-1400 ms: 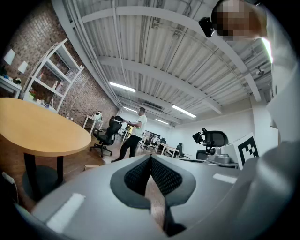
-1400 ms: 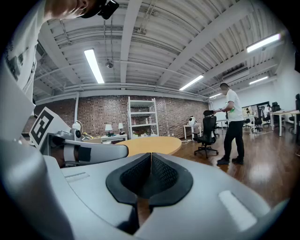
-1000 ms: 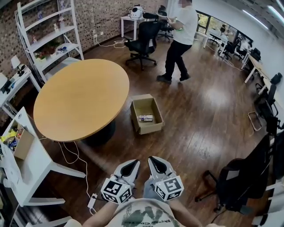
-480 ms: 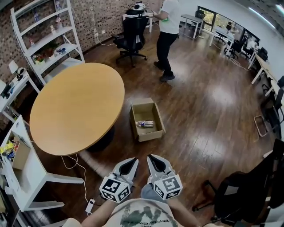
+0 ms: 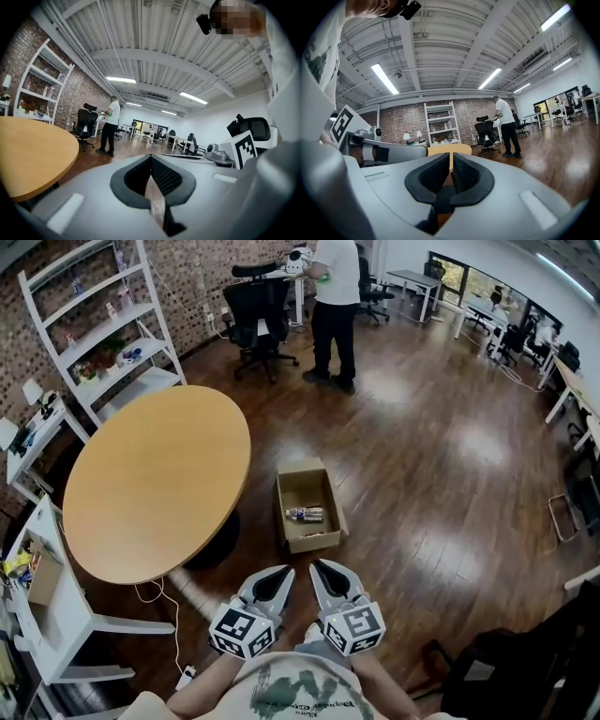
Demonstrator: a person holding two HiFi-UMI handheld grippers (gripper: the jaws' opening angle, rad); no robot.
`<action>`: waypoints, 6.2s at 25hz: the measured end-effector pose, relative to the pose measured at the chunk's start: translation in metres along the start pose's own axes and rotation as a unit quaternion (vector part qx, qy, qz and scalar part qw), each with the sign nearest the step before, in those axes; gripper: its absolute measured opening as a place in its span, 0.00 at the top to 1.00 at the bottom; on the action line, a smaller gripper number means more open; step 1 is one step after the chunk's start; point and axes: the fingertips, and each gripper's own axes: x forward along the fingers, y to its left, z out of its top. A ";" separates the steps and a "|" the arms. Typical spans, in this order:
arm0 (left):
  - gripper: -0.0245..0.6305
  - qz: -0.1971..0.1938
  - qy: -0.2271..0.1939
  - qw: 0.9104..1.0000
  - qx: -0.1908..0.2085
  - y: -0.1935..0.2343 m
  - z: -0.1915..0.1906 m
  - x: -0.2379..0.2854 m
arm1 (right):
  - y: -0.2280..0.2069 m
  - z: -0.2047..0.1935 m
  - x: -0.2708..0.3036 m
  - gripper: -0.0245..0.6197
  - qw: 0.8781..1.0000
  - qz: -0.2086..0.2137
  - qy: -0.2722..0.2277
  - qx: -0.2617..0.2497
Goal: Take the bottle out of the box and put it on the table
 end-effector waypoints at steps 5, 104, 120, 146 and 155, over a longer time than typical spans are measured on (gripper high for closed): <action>0.96 0.014 0.006 1.000 0.000 -0.002 -0.002 0.028 | -0.023 0.001 0.002 0.91 1.000 0.016 0.001 0.012; 0.96 0.232 0.154 0.911 -0.304 0.398 -0.418 0.424 | -0.387 -0.499 0.429 0.80 0.902 0.186 0.388 0.044; 0.96 0.175 0.163 0.919 -0.314 0.409 -0.514 0.445 | -0.423 -0.684 0.455 0.64 0.809 0.269 0.498 -0.157; 0.96 0.174 0.119 0.926 -0.312 0.437 -0.561 0.455 | -0.451 -0.801 0.522 0.48 0.686 0.272 0.592 -0.323; 0.96 0.182 0.129 0.927 -0.301 0.445 -0.553 0.454 | -0.446 -0.786 0.508 0.53 0.705 0.244 0.611 -0.265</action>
